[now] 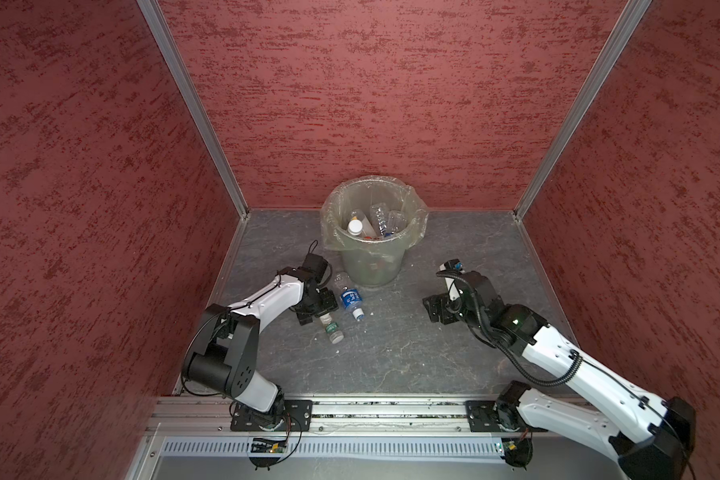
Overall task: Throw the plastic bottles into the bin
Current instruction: 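Lower the left gripper onto the clear bird-label bottle with green cap, then close the left gripper around the bird-label bottle's base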
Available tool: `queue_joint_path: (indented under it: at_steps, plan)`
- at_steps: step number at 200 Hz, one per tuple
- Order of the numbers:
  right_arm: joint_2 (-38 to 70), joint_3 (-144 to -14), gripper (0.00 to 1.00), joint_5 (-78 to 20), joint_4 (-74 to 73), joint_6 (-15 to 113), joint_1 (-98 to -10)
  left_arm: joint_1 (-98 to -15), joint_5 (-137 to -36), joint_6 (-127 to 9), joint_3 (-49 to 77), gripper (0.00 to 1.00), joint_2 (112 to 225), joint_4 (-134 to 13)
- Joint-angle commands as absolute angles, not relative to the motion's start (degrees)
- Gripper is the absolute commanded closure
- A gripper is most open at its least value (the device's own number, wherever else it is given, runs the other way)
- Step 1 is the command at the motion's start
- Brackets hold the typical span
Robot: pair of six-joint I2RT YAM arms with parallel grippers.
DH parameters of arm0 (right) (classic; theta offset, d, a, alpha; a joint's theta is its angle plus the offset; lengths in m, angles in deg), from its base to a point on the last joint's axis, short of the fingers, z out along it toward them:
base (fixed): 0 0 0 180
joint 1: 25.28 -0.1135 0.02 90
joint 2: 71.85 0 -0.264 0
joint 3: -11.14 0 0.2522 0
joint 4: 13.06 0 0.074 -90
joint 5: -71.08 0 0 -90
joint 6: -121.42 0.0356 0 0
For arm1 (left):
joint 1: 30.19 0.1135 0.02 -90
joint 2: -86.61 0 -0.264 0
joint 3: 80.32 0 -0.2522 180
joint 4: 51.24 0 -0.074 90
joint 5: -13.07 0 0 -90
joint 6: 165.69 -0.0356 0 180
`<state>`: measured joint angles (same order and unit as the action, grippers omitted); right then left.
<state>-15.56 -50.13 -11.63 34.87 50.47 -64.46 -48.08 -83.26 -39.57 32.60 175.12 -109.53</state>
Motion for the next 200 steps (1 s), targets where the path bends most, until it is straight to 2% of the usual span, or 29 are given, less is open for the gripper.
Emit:
queue_joint_path:
  at_steps: [1, 151, 169, 185, 200]
  plan:
    - [-16.5, -50.3, 0.11, -11.2, 34.7, 50.8, -64.7, -47.4, -84.0, -40.6, 32.1, 0.22, 177.0, -108.5]
    - [-17.1, -50.2, 0.11, -10.3, 35.0, 50.9, -64.7, -45.6, -84.2, -42.9, 34.0, 0.23, 179.9, -105.1]
    - [-17.0, -50.1, 0.11, -10.2, 35.0, 50.9, -64.7, -45.6, -84.9, -43.6, 34.3, 0.27, 179.7, -104.4]
    - [-16.9, -50.2, 0.11, -10.2, 35.0, 50.9, -64.7, -45.6, -85.6, -44.1, 34.8, 0.35, 179.3, -103.9]
    - [-17.0, -50.2, 0.11, -10.2, 35.1, 50.9, -64.7, -45.6, -86.6, -44.4, 36.1, 0.37, 177.9, -102.3]
